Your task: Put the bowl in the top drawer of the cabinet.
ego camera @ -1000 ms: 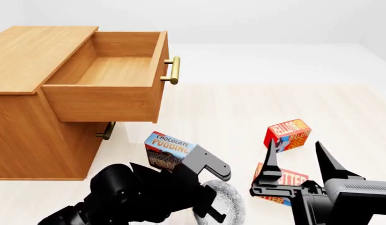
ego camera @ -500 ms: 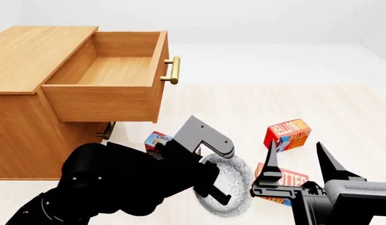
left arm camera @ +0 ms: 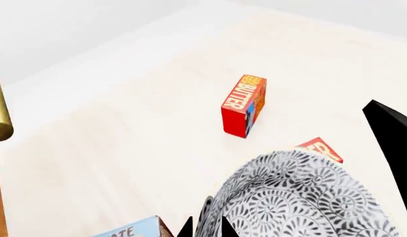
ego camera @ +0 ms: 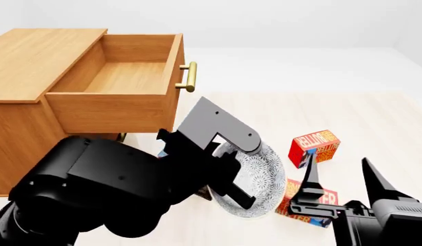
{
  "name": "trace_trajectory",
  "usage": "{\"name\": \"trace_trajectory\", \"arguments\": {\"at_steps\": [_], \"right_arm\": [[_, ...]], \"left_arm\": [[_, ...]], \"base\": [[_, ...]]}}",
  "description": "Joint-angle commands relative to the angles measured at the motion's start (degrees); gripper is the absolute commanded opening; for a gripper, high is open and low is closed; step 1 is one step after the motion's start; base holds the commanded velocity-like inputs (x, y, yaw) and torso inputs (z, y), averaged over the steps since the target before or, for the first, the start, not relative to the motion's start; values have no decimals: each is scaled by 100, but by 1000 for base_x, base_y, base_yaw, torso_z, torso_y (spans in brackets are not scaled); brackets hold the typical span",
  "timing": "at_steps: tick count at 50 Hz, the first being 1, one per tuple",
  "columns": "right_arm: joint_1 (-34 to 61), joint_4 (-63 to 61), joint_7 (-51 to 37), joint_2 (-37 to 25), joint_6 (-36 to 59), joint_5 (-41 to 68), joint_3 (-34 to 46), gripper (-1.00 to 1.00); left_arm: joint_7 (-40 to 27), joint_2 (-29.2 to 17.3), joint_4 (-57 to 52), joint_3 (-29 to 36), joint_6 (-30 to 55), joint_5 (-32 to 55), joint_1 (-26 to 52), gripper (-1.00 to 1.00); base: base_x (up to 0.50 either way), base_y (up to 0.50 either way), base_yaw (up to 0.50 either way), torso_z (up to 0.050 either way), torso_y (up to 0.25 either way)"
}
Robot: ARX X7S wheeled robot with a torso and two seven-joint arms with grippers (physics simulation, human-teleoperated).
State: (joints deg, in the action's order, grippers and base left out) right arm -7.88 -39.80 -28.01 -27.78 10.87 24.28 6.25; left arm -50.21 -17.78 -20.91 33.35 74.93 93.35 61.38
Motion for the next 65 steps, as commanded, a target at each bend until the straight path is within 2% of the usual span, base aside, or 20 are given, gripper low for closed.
{"name": "trace_trajectory", "arguments": {"at_steps": [1,10,23,34,39,51,65], "right_arm": [[-78,-2,-19,-61,-53,74,-131,100],[-85,-32,-36,-89,-53,118,-175,100],[-46,63,-4,-49,-87,24,-36,100],[10,246,58,12,-142,-55,109,100],[60,345,91,33,-162,-67,154,100],[114,436,104,48,-163,-90,212,100],[158,478,98,45,-145,-93,247,100]], "left_arm": [[-742,-74,-297,-212,-55,596,540,-100],[-1403,-144,-417,-285,-185,1153,1218,-100],[-1492,-232,-365,-565,-348,1070,1914,-100],[-958,-418,-56,-952,-518,227,2445,-100],[-456,-662,362,-1077,-774,-741,2656,-100],[139,-1004,1218,-1023,-1787,-2453,2326,-100],[384,-953,1842,-807,-2525,-3310,1928,-100]], "base": [[0,0,0,0,0],[0,0,0,0,0],[0,0,0,0,0],[0,0,0,0,0],[0,0,0,0,2],[0,0,0,0,0],[0,0,0,0,1]]}}
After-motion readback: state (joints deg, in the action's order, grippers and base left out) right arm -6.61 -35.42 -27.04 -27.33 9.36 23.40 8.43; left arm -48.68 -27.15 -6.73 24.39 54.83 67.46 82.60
